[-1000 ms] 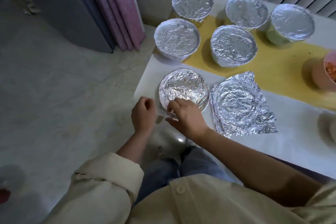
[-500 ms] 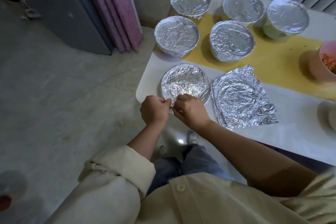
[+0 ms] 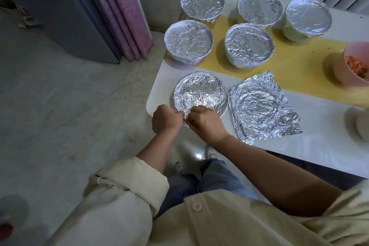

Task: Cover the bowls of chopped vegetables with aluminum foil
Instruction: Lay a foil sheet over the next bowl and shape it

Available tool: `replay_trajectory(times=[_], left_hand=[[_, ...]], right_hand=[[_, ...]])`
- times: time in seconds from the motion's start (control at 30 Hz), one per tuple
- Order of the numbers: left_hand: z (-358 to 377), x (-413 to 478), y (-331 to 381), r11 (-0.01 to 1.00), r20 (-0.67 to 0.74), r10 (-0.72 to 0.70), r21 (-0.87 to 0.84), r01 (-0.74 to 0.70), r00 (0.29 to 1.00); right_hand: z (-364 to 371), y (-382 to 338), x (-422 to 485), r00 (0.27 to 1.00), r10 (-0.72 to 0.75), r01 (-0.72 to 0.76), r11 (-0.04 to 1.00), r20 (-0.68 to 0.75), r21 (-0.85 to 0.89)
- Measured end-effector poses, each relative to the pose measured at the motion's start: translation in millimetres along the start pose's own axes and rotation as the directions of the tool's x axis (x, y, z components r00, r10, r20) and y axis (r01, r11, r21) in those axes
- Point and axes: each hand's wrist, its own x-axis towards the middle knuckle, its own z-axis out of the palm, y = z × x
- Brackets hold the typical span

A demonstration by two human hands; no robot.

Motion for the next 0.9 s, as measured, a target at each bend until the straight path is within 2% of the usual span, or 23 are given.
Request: replay_trajectory(times=[0.2,0.47,0.57,0.63,0.7,0.9], left_hand=[[-4.3,9.6,3.0,0.999,0.022,0.008,0.039,-0.009,1.000],[-3.6,9.3,0.4,0.998,-0.022,0.035,0.049,-0.034,0.999],[-4.6,-6.7,3.3,0.989,-0.047,0.067,0.135,-0.060,0.997],[-1.0,-12.5,2.9,0.985,0.010,0.071,0.159,-0.072,0.997],[3.5,-12.2,0.8,0.992,0.089,0.052,0.110,-0.062,0.995],[10.1,1.0,-1.6,0.999,0.142,0.029,0.030,-0.034,0.989]], right_hand=[[-8.0,8.5,-3.6,0.997,0.031,-0.035,0.998,0.075,0.057],[-12.2,12.6,-9.3,0.998,-0.042,0.041,0.999,0.044,0.023],[-11.8,12.0,-7.3,0.997,-0.046,0.045,0.999,0.055,0.028],[-11.5,11.7,-7.1,0.997,-0.052,0.051,0.998,0.056,0.024],[-10.4,10.8,-6.8,0.996,-0.071,0.070,0.997,0.059,0.028],[-8.2,11.3,-4.1,0.998,-0.040,0.040,0.999,0.048,0.012]])
